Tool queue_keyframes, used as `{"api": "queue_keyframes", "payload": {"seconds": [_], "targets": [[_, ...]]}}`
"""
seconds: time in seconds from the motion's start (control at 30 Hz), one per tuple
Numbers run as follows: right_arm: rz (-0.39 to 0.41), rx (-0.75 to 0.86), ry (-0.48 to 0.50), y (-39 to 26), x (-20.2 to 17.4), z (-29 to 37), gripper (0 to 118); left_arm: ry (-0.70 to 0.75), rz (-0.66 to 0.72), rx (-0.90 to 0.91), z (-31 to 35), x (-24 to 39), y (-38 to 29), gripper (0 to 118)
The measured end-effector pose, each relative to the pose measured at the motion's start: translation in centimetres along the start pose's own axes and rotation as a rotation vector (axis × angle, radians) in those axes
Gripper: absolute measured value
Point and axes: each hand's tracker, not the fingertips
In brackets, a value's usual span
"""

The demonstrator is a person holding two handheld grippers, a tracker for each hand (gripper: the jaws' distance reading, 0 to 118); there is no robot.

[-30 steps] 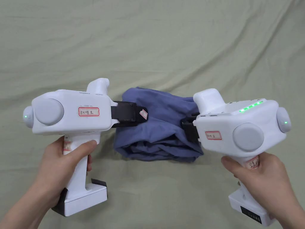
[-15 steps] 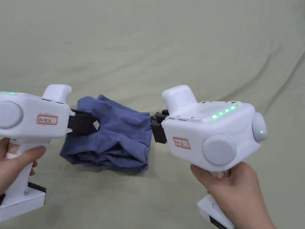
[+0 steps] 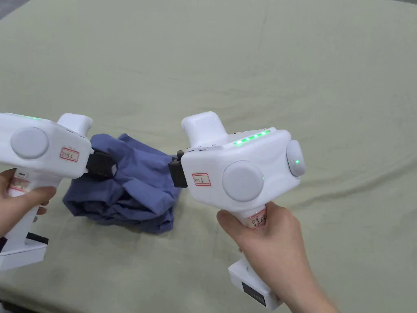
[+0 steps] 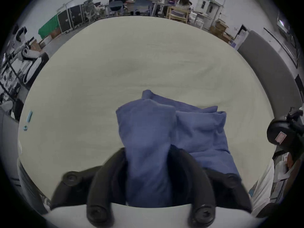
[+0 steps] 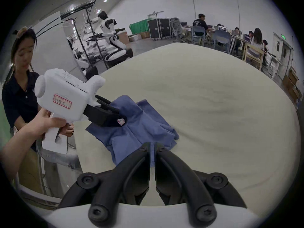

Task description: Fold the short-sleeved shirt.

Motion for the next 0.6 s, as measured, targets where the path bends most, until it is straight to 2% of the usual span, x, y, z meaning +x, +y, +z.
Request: {"api": "queue_keyframes", "payload": {"seconds": [0.03, 0.07, 0.13, 0.23, 0.27, 0.33, 0.37, 0.4, 0.43, 0.5, 0.6], "targets": [[-0.008, -0.006, 0.003, -0.1, 0.1, -0.1, 7, 0.075, -0.011, 0.014, 0.0, 0.1, -0.3, 108], [-0.017, -0.007, 0.006, -0.2, 0.2, 0.0, 7, 0.134, -0.049, 0.019, 0.1, 0.0, -0.6, 114], [-0.025, 0.004, 0.004, -0.5, 0.7, 1.0, 7, 0.166, -0.058, 0.079, 1.7, -0.4, -1.0, 114], [-0.027, 0.025, -0.018, -1.0, 1.7, 3.0, 7, 0.213, 0.007, 0.180, 5.8, -0.4, -1.2, 113], [-0.032, 0.035, -0.030, -1.2, 2.3, 3.9, 7, 0.202, 0.038, 0.224, 7.6, -0.2, -1.2, 103], [-0.048, 0.065, -0.051, -1.6, 3.3, 5.9, 7, 0.128, 0.075, 0.292, 11.3, 0.9, -1.4, 71], [-0.057, 0.092, -0.069, -1.8, 3.8, 7.2, 7, 0.126, 0.052, 0.357, 13.1, 2.3, -1.6, 71], [-0.064, 0.115, -0.091, -2.1, 4.3, 8.4, 7, 0.191, 0.032, 0.427, 14.2, 3.9, -1.8, 15], [-0.072, 0.137, -0.109, -2.3, 4.9, 9.8, 7, 0.289, 0.031, 0.520, 16.1, 5.5, -1.8, 0], [-0.087, 0.189, -0.152, -3.0, 6.2, 13.1, 7, 0.262, -0.019, 0.545, 18.6, 9.1, -1.4, 0], [-0.107, 0.278, -0.250, -4.5, 8.1, 18.6, 7, 0.226, -0.043, 0.684, 21.3, 15.4, -1.2, 0]]}}
